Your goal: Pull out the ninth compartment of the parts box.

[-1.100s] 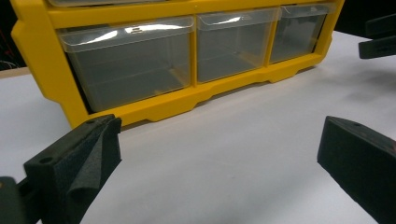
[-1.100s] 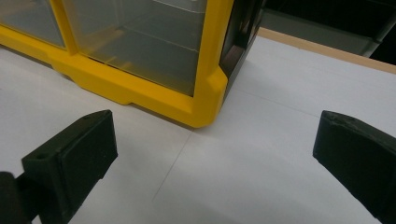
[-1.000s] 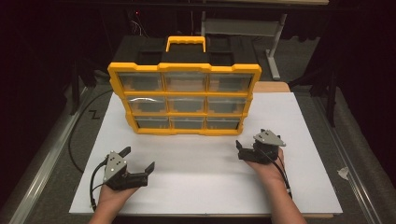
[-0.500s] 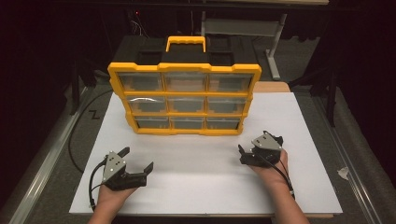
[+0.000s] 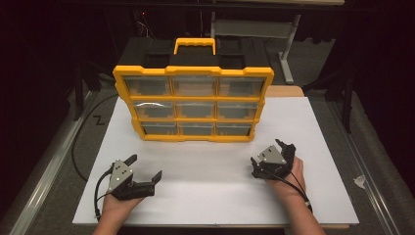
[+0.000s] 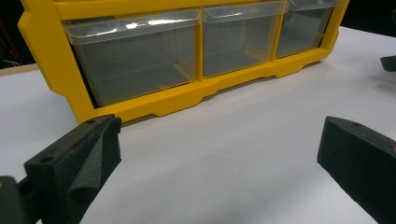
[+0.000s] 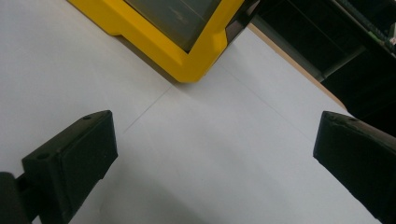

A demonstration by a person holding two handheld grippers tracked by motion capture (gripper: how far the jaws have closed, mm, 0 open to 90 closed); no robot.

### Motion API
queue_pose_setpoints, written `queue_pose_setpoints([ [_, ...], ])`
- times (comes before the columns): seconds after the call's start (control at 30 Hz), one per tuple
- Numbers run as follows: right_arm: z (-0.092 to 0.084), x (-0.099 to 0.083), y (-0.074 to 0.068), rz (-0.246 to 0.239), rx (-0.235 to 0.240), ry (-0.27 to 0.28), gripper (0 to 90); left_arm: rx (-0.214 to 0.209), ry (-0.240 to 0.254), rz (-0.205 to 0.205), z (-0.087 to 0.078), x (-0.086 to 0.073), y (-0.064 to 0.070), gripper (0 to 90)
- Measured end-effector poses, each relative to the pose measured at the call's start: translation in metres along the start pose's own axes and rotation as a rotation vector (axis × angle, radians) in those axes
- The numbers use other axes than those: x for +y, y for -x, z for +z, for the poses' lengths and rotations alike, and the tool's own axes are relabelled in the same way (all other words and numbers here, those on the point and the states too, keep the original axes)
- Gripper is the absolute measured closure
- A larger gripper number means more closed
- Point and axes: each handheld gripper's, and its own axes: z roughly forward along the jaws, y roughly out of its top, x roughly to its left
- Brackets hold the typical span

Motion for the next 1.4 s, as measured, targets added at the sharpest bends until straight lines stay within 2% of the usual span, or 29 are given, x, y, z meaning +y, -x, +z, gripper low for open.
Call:
queue_pose_setpoints([
  [0.17, -0.002, 0.001, -0.002, -0.072, -0.022, -0.002, 1.0, -0.001, 0.001, 0.002, 0.000, 0.000, 0.001, 0.2],
  [0.23, -0.003, 0.001, -0.003, -0.107, -0.032, -0.005, 1.0, 0.010, -0.018, 0.011, 0.000, 0.001, 0.001, 0.2],
  [0.27, -0.003, 0.002, -0.004, -0.113, -0.037, -0.006, 1.0, 0.014, -0.017, 0.015, 0.000, 0.001, 0.001, 0.2],
  [0.3, -0.003, 0.002, -0.005, -0.142, -0.047, -0.011, 1.0, 0.018, -0.012, 0.017, 0.000, 0.000, 0.000, 0.2],
  [0.47, -0.007, 0.007, -0.011, -0.229, -0.078, 0.001, 1.0, 0.020, -0.005, 0.016, 0.000, 0.000, 0.001, 0.2],
  [0.53, -0.008, 0.008, -0.014, -0.251, -0.086, 0.004, 1.0, 0.018, -0.004, 0.016, -0.001, 0.000, 0.001, 0.1],
  [0.57, -0.010, 0.010, -0.015, -0.300, -0.102, -0.005, 1.0, 0.018, -0.003, 0.015, -0.001, 0.000, 0.001, 0.2],
  [0.6, -0.010, 0.010, -0.015, -0.300, -0.102, -0.005, 1.0, 0.018, -0.002, 0.016, -0.001, 0.000, 0.001, 0.2],
  [0.7, -0.012, 0.011, -0.017, -0.366, -0.110, -0.010, 1.1, 0.016, -0.001, 0.015, -0.001, 0.000, 0.001, 0.2],
  [0.8, -0.013, 0.013, -0.021, -0.412, -0.127, -0.007, 1.1, 0.017, 0.001, 0.018, -0.001, 0.001, 0.001, 0.2],
  [0.97, -0.015, 0.014, -0.026, -0.462, -0.142, -0.016, 1.1, 0.019, 0.005, 0.018, -0.001, 0.001, 0.001, 0.2],
  [1.0, -0.015, 0.015, -0.027, -0.494, -0.148, -0.014, 1.1, 0.018, 0.005, 0.019, -0.002, 0.001, 0.001, 0.2],
  [1.07, -0.016, 0.016, -0.029, -0.526, -0.161, -0.009, 1.1, 0.016, 0.004, 0.020, -0.001, 0.001, 0.001, 0.2],
  [1.17, -0.017, 0.015, -0.031, -0.537, -0.161, -0.014, 1.1, 0.014, 0.003, 0.023, -0.001, 0.001, 0.002, 0.2],
  [1.2, -0.017, 0.016, -0.031, -0.578, -0.161, -0.004, 1.0, 0.014, 0.003, 0.024, -0.001, 0.001, 0.002, 0.2],
  [1.23, -0.017, 0.017, -0.032, -0.598, -0.166, -0.003, 1.1, 0.013, 0.004, 0.024, -0.001, 0.001, 0.002, 0.2],
  [1.3, -0.017, 0.016, -0.035, -0.612, -0.169, -0.011, 1.1, 0.013, 0.004, 0.025, -0.001, 0.001, 0.002, 0.2],
  [1.4, -0.017, 0.017, -0.037, -0.658, -0.172, -0.010, 1.8, 0.015, 0.006, 0.027, -0.002, 0.001, 0.002, 0.2],
])
